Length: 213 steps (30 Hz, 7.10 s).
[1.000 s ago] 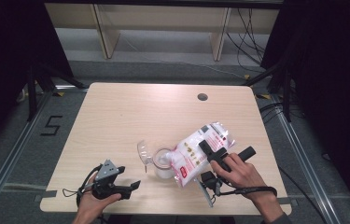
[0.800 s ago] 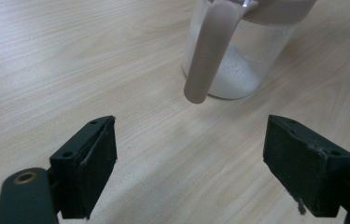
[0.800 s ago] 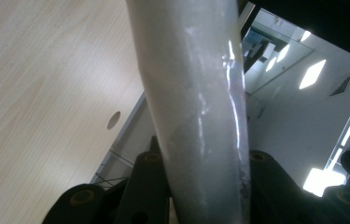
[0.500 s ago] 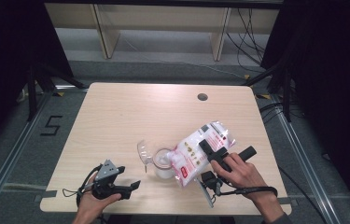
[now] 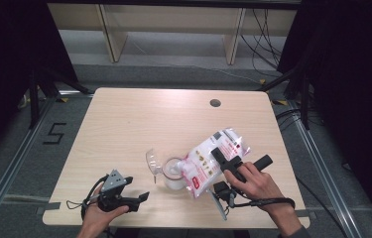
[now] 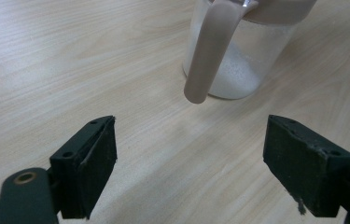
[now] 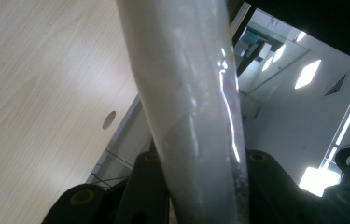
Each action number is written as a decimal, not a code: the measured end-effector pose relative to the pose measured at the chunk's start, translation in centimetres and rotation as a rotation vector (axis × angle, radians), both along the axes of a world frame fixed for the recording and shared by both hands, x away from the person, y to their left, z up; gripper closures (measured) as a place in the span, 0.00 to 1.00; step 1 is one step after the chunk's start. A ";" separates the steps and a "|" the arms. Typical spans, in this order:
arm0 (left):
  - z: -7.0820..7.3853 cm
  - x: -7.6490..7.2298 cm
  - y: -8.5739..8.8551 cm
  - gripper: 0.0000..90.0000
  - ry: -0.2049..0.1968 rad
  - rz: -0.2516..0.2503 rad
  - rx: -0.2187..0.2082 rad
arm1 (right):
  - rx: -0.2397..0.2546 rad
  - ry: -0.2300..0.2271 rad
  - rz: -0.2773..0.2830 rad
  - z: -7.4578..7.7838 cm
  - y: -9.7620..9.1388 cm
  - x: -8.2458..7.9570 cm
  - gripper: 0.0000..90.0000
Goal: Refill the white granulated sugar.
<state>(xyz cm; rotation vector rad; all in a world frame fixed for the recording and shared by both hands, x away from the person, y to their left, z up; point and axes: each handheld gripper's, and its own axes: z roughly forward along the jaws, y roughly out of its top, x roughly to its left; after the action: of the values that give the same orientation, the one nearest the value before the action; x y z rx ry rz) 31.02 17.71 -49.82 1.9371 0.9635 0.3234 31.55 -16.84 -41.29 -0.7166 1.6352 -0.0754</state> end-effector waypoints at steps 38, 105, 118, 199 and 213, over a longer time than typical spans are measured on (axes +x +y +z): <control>0.0 0.0 0.0 0.19 0.007 0.003 0.000 | 0.040 0.031 0.006 -0.4 -0.5 0.3 0.89; 0.1 -0.1 0.0 0.19 -0.002 0.002 0.001 | 0.966 0.700 0.013 -2.5 -5.1 4.7 0.93; 0.0 -0.1 -0.1 0.19 0.009 0.003 -0.005 | 1.166 0.863 -0.034 -5.1 -5.2 6.9 0.94; 0.1 -0.1 -0.1 0.19 0.004 -0.007 0.005 | 1.531 1.021 -0.226 -7.7 -9.9 7.2 0.83; 0.1 -0.1 -0.1 0.19 0.007 -0.003 -0.001 | 1.569 1.013 -0.283 -7.2 -10.0 5.8 0.57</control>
<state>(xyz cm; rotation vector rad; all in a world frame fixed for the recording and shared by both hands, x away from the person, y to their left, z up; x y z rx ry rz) 30.96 17.61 -49.76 1.9393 0.9658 0.3143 37.39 -26.85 -48.46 0.8406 2.0282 1.4065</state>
